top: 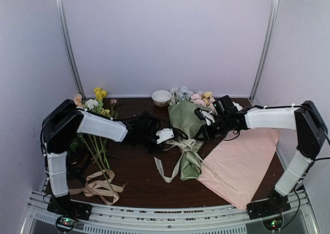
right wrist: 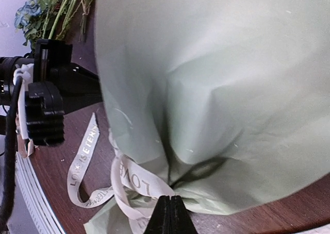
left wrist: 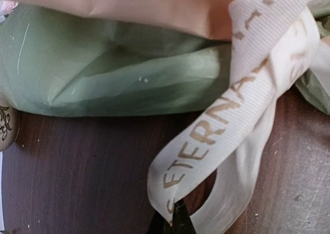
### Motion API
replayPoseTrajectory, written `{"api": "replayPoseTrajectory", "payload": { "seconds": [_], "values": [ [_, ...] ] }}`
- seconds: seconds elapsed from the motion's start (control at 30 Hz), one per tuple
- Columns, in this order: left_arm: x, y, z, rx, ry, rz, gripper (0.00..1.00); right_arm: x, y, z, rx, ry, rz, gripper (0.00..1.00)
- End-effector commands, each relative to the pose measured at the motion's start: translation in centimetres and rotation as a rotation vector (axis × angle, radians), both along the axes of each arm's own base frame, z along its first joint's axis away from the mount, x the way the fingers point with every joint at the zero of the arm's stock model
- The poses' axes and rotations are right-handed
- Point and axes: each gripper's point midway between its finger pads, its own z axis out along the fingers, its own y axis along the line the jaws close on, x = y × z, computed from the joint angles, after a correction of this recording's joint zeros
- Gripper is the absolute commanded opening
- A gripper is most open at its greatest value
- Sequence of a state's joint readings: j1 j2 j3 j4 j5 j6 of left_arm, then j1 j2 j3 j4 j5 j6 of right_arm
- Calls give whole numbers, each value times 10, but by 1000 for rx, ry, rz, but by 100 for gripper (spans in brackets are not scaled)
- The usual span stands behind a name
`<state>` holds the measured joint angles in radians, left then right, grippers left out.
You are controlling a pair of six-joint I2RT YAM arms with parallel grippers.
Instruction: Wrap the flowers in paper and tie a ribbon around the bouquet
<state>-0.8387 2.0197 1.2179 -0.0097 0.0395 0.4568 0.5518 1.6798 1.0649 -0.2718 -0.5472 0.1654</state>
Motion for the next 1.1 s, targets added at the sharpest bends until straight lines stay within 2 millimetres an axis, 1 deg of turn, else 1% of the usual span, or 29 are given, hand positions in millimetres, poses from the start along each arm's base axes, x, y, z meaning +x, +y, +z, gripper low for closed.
{"api": "replayPoseTrajectory", "payload": {
  "seconds": [0.0,0.03,0.07,0.17,0.23,0.33,0.4,0.43,0.53,0.6,0.67,0.7,0.77,0.8,0.83,0.9,0.97,1.07],
  "values": [
    [5,18,9,-9,-6,92,0,15,-41,-1,-44,-38,-162,0],
    [2,21,8,-9,3,104,0,16,-53,-4,-50,-34,-197,0],
    [1,24,7,-10,9,117,0,15,-66,-11,-61,-19,-230,0],
    [-7,38,-1,-2,38,170,0,15,-100,-20,-68,5,-334,0],
    [-12,46,-4,-2,56,195,0,11,-120,-32,-90,37,-389,0],
    [-19,58,-12,20,86,241,0,4,-140,-48,-103,88,-447,0],
    [-24,60,-13,15,111,240,0,3,-141,-51,-77,105,-453,0],
    [-27,58,-12,1,120,228,0,3,-133,-48,-37,106,-420,0],
    [-25,51,-5,-37,111,212,0,5,-97,-23,73,66,-297,0],
    [-21,45,1,-53,98,211,0,4,-69,-2,116,13,-204,11],
    [-17,42,5,-62,91,208,0,3,-44,14,166,-19,-137,30],
    [-16,40,7,-66,88,205,0,2,-34,17,177,-21,-123,36],
    [-16,39,9,-68,83,198,0,3,-18,19,196,-14,-108,46],
    [-16,39,8,-65,84,197,0,2,-7,20,207,-14,-93,49],
    [-16,39,8,-63,85,196,0,3,-1,21,215,-13,-91,52],
    [-17,39,6,-61,93,194,0,4,10,15,220,8,-94,57],
    [-18,39,5,-62,99,196,0,4,20,8,208,27,-88,59],
    [-19,40,4,-62,101,197,0,2,31,-2,183,57,-64,59]
  ]
}}
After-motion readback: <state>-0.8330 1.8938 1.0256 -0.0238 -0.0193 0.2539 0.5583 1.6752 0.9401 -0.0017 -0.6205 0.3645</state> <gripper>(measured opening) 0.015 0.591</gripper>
